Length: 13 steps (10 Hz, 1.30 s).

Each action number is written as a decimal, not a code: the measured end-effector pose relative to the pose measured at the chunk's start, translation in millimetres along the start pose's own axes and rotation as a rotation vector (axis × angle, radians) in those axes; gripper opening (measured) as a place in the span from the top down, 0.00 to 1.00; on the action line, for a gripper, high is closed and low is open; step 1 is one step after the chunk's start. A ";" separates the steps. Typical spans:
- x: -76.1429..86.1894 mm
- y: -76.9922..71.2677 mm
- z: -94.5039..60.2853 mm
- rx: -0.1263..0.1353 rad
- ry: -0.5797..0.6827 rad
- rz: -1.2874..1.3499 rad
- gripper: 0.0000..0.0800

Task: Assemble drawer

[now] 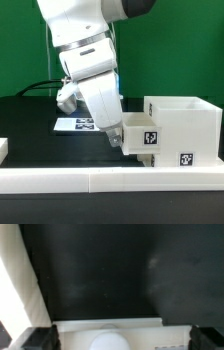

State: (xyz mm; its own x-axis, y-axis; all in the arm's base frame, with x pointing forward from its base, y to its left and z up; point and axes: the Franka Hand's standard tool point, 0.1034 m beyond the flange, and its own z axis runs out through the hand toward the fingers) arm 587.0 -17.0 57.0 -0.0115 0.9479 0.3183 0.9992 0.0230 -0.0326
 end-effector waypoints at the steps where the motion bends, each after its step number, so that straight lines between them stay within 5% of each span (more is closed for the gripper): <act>1: 1.1 0.1 0.3 0.000 0.000 0.001 0.19; 8: 51.2 7.2 11.7 -0.013 0.013 -0.007 0.19; 10: 48.5 6.2 13.0 -0.019 0.004 -0.003 0.19; 13: 20.8 7.0 1.0 -0.001 -0.003 0.019 0.19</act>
Offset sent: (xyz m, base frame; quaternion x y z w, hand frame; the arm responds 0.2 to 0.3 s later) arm 0.0159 0.0344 0.0104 -0.0347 0.0283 -0.0348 0.9984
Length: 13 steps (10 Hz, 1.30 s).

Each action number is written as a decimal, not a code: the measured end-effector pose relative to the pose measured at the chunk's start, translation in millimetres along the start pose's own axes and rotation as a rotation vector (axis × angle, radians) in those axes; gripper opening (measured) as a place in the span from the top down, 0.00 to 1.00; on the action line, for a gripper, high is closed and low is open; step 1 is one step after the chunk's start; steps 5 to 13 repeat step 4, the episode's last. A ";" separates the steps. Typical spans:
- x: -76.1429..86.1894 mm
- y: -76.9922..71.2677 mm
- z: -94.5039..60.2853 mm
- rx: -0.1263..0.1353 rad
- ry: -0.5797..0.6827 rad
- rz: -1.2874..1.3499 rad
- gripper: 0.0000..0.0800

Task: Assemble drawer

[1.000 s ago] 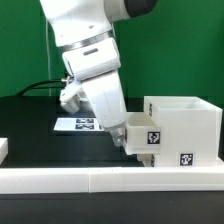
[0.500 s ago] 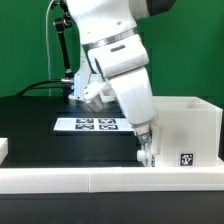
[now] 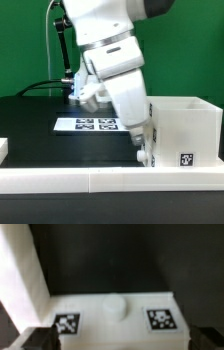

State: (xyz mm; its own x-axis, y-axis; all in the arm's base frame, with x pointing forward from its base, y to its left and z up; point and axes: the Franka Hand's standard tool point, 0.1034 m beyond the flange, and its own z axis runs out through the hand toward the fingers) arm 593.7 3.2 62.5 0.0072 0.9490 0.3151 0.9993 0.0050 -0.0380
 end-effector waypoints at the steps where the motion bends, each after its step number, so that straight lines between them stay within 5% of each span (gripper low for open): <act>1: -6.0 3.4 -5.5 -0.007 -0.006 0.005 0.19; 13: -12.8 3.3 -8.5 -0.013 -0.008 0.017 0.19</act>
Offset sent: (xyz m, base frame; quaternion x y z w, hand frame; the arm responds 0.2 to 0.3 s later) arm 0.0000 0.0000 0.0000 0.0000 0.0000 0.0000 1.0000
